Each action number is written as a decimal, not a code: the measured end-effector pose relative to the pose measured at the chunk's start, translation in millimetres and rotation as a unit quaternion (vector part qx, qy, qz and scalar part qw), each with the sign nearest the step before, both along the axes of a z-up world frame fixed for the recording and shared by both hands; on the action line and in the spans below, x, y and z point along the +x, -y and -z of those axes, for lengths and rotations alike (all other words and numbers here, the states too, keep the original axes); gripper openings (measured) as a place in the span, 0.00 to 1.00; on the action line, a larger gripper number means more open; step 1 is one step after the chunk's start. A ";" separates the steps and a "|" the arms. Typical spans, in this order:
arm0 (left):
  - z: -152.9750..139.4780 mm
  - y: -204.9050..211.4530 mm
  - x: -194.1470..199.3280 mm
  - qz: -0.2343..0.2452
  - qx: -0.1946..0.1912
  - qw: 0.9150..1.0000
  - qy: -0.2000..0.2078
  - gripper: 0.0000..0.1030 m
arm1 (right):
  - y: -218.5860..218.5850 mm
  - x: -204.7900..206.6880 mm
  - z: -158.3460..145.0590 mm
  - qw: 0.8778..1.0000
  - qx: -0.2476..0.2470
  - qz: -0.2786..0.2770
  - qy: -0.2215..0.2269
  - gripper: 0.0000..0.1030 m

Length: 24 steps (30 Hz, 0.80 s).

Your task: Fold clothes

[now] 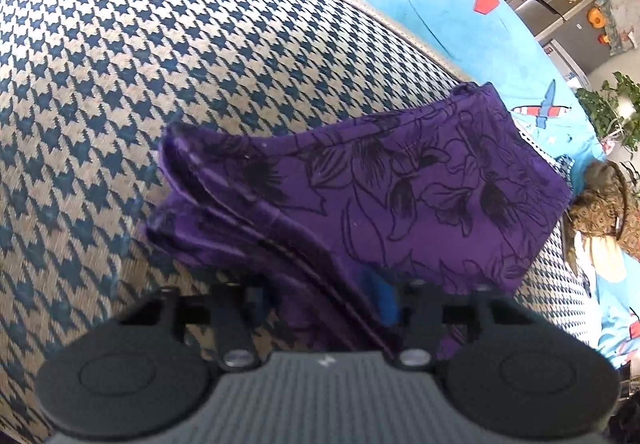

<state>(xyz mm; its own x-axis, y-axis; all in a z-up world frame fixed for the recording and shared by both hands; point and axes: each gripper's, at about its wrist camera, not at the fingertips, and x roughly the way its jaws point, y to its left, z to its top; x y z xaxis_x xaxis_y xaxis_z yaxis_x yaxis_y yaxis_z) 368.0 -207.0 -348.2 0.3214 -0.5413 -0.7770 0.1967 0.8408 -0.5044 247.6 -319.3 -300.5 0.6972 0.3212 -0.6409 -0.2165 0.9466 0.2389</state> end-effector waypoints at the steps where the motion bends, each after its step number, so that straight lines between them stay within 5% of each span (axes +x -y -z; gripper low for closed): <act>1: 0.5 0.0 0.2 0.000 0.002 1.000 0.002 0.36 | -3.7 -1.9 0.5 1.000 -0.013 -0.008 0.005 0.21; 3: 1.4 -0.1 0.5 0.000 0.006 1.000 0.005 0.35 | -10.1 -4.7 1.3 0.999 -0.038 -0.021 0.012 0.34; 9: 0.9 1.6 1.9 0.005 0.013 1.000 0.004 0.33 | -23.5 -13.5 5.2 0.995 -0.076 -0.051 0.029 0.47; 16: 0.3 3.6 3.5 0.011 0.021 1.000 0.003 0.32 | -41.6 -13.1 18.7 0.985 -0.149 -0.063 0.049 0.48; 18: 0.7 3.9 3.9 0.014 0.022 1.000 0.004 0.33 | -43.6 -12.6 21.0 0.984 -0.162 -0.056 0.055 0.42; 20: 2.2 2.0 4.4 0.019 0.012 1.000 0.004 0.44 | -42.7 -11.7 21.2 0.983 -0.166 -0.046 0.061 0.19; 24: 3.6 5.5 3.3 0.023 -0.007 1.000 0.007 0.63 | -29.5 -10.0 16.4 0.990 -0.125 -0.028 0.055 0.16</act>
<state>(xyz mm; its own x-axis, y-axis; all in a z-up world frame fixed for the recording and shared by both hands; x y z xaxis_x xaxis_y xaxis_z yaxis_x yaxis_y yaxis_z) 371.4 -212.5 -351.9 0.3061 -0.5670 -0.7647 0.2427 0.8232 -0.5132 237.6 -289.8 -316.9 0.7532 0.2013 -0.6262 -0.2811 0.9592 -0.0298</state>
